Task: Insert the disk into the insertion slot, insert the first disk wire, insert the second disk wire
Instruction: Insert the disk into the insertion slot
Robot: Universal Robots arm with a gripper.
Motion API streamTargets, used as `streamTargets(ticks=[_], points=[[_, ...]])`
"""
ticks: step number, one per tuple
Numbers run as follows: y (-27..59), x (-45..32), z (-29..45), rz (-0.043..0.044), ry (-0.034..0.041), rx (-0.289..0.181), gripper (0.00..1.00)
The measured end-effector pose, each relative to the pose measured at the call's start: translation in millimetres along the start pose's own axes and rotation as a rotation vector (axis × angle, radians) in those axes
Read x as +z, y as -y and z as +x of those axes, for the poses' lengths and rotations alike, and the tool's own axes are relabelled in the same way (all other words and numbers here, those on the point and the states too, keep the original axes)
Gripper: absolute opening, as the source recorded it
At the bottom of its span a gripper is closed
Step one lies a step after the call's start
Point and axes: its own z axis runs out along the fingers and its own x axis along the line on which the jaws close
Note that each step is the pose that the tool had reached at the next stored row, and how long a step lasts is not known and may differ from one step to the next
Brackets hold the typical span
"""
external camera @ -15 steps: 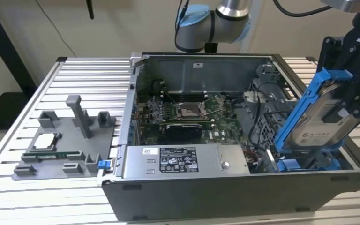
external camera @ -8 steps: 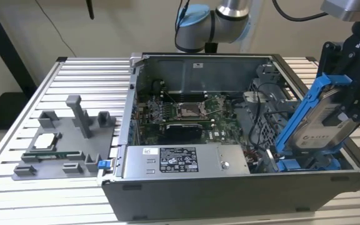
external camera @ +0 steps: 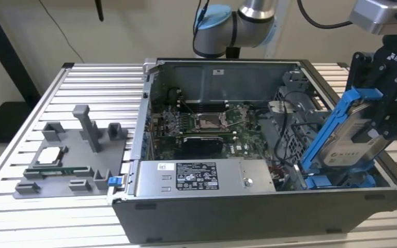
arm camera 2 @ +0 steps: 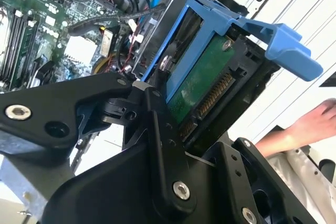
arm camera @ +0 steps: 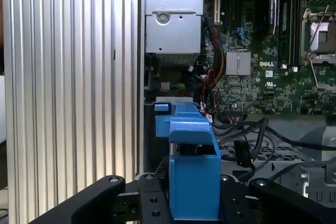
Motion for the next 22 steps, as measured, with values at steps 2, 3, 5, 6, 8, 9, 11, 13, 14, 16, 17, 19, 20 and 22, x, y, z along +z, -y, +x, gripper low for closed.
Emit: streamTargets(ticks=[2,3,5,6,8,9,11,13,14,16,17,19,20,22], points=[[0.2,1.8,-0.7,0.0000,0.0002,0.000,0.00],[0.5,2.6,-1.2,-0.0001,0.0004,0.000,0.00],[1.1,4.2,-1.8,0.0000,0.0007,0.000,0.00],[1.4,4.8,-2.1,0.0000,0.0006,0.000,0.00],[2.1,6.4,-2.7,0.0000,0.0003,0.000,0.00],[2.4,7.3,-3.0,0.0000,0.0004,0.000,0.00],[2.9,9.3,-3.6,0.0000,0.0004,0.000,0.00],[3.3,11.2,-4.3,0.0000,0.0002,0.000,0.00],[3.5,12.2,-4.7,0.0000,0.0003,0.000,0.00],[3.8,14.1,-5.4,0.0000,0.0003,0.000,0.00],[4.1,15.0,-5.8,0.0000,0.0005,0.000,0.00],[4.6,16.5,-6.3,0.0000,0.0005,0.000,0.00],[4.7,17.3,-6.4,0.0000,0.0004,0.000,0.00],[4.9,19.1,-6.9,0.0000,0.0002,0.000,0.00]])
